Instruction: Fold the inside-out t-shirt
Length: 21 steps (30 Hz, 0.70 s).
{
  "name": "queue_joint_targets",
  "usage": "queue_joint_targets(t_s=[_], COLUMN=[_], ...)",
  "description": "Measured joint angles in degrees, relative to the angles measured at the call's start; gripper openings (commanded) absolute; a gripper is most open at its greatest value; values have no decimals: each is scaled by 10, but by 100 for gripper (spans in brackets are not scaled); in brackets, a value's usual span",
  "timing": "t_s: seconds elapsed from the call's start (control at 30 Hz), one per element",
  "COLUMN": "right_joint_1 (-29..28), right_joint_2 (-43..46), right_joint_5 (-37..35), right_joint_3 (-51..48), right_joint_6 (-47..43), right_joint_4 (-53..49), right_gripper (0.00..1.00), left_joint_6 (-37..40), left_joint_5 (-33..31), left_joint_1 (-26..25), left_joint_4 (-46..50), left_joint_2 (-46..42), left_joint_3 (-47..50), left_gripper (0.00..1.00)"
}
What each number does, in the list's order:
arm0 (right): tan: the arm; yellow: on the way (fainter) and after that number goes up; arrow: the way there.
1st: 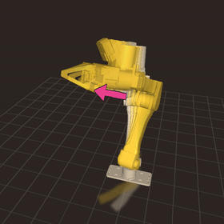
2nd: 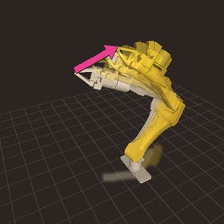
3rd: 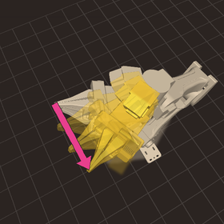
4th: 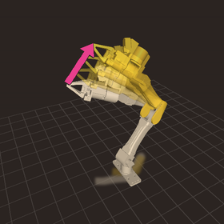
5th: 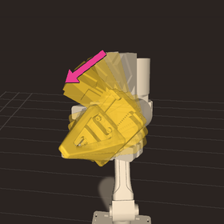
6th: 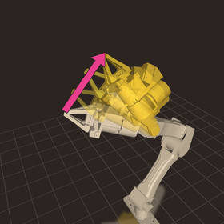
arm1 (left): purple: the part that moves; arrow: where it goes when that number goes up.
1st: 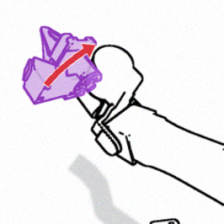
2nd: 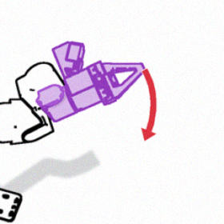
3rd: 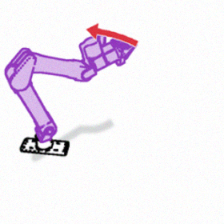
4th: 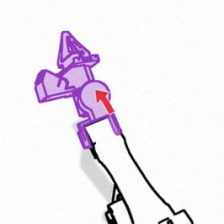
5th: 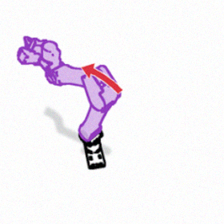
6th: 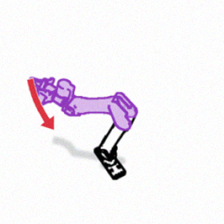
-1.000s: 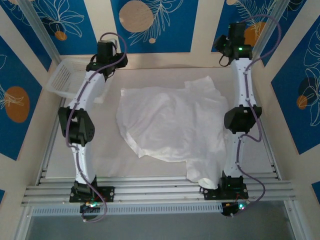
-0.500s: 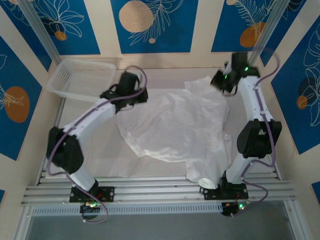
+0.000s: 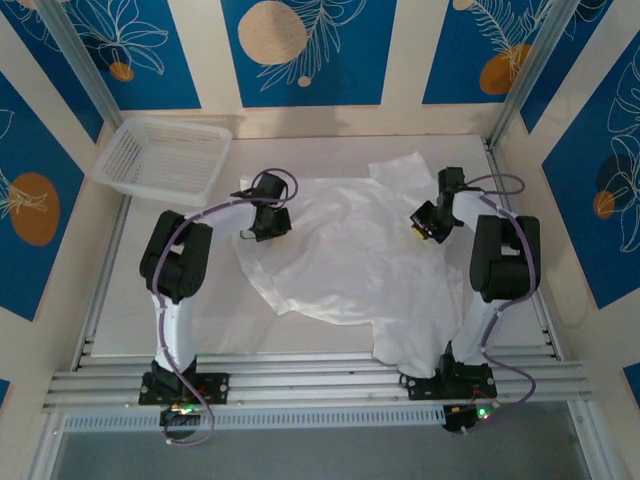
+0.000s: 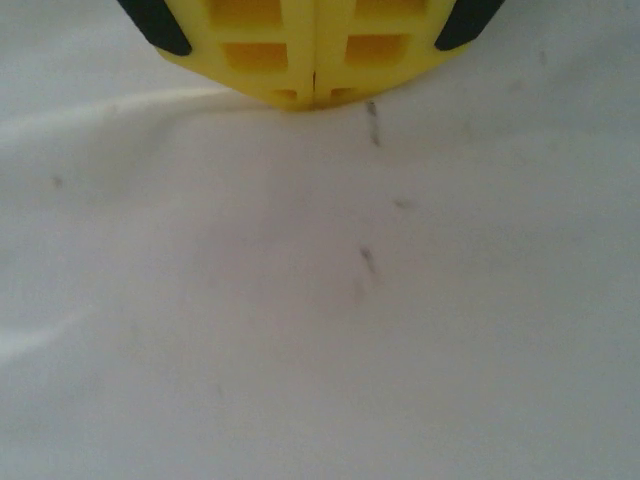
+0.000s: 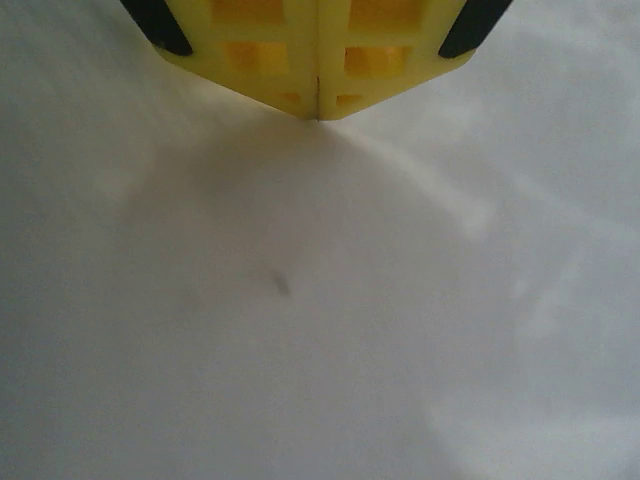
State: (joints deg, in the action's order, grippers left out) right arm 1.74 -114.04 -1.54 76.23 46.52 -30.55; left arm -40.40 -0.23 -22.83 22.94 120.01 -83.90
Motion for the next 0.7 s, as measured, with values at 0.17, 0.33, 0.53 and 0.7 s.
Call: queue_joint_targets(t_s=[0.17,0.33,0.53,0.7], right_joint_1=[-23,-33,-23,-7], right_joint_2=[-97,-183,-127,195], right_joint_5=[-9,-7,-7,-26], right_joint_3=[151,311,362,43], right_joint_6=[4,-17,-74,-61], right_joint_4=[-11,-47,-76,-18], right_gripper=[0,2,5,14], left_joint_6=[-7,5,34,48], left_joint_5=[7,28,50,50], left_joint_1=[35,64,71,56], left_joint_4=[-5,-7,-17,-32], left_joint_2=[55,90,32,-192], left_joint_3=[-77,-134,-90,43], left_gripper=[0,0,27,36])
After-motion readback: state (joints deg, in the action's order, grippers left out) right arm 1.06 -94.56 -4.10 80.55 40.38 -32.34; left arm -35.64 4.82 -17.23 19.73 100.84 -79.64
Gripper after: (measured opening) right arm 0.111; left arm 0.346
